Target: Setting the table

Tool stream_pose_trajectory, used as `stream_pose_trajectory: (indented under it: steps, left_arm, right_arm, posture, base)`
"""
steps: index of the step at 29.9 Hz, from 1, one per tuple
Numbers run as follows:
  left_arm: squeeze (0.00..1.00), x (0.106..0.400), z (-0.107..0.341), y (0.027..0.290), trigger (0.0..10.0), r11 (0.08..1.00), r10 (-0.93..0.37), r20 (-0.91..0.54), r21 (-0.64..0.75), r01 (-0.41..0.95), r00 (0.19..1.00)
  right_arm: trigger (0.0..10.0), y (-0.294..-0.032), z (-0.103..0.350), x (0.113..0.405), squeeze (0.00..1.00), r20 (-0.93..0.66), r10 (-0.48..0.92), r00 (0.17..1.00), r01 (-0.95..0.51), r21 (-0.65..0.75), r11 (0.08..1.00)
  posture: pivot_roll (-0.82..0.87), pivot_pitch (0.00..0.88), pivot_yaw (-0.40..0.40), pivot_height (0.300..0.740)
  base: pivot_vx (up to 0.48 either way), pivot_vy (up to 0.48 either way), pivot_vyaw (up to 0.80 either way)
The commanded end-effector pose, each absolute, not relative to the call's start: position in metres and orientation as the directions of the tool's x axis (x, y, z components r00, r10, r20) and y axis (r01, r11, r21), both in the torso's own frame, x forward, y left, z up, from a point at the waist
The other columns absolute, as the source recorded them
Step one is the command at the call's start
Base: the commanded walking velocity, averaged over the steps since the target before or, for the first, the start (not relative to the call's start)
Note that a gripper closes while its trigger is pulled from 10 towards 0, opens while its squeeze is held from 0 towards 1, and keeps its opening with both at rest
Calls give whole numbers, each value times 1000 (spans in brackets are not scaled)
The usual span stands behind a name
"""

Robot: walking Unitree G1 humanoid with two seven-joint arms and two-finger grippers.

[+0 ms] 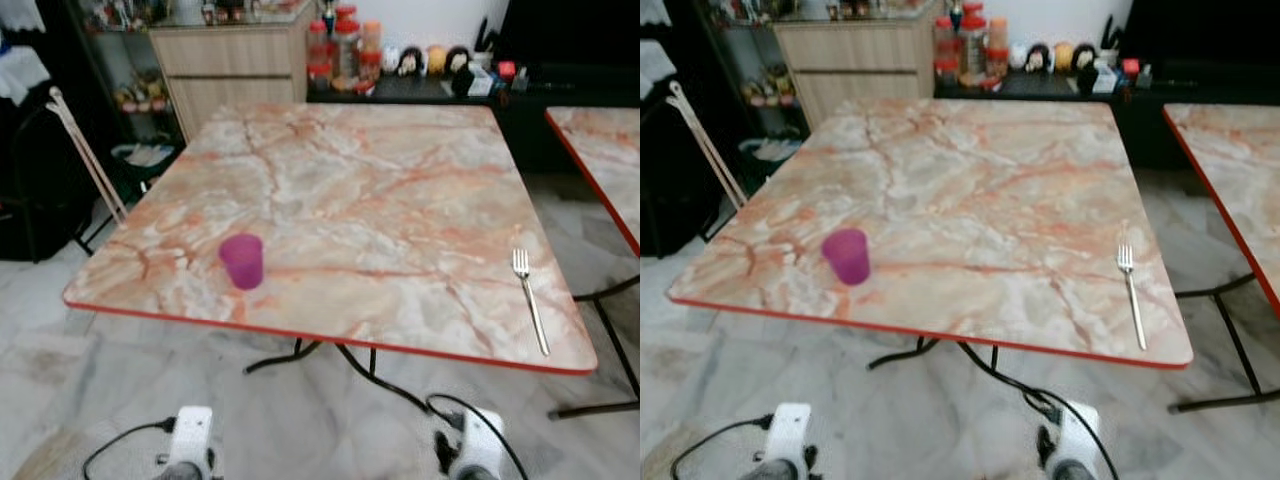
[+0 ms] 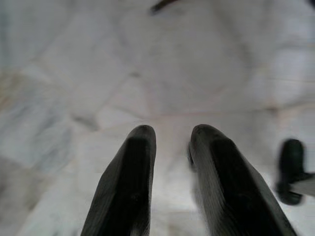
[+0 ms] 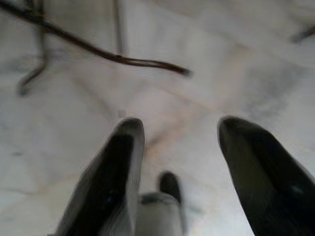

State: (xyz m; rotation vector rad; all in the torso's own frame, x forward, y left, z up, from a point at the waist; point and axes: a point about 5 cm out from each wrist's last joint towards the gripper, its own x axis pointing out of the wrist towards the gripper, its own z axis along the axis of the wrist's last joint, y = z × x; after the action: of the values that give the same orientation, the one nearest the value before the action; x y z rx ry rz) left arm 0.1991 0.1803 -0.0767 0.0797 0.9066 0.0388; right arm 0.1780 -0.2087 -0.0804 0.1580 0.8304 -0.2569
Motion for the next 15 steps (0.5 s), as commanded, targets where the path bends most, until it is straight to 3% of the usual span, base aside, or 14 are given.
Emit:
stream_pose_trajectory:
  steps: [1, 7, 15]
  left_arm:
    - [0, 194, -78, 191, 10000, 994, 94, -794, 109, -11, 601]
    - [0, 193, -78, 193, 10000, 994, 96, -794, 113, -10, 600]
    - [0, 191, -80, 192, 10000, 993, 87, -797, 116, 9, 598]
  right_arm:
    - [10000, -202, -81, 180, 0, -743, -141, 654, 262, 48, 964]
    - [10000, -199, -84, 172, 0, -740, -124, 662, 231, 43, 972]
    - [10000, -199, -79, 162, 0, -645, -79, 760, 71, -38, 997]
  posture:
    - [-30, 0, 8, 725]
    - [-31, 0, 10, 725]
    - [-37, 0, 9, 725]
  base:
    - [0, 0, 0]
    - [0, 0, 0]
    - [0, 0, 0]
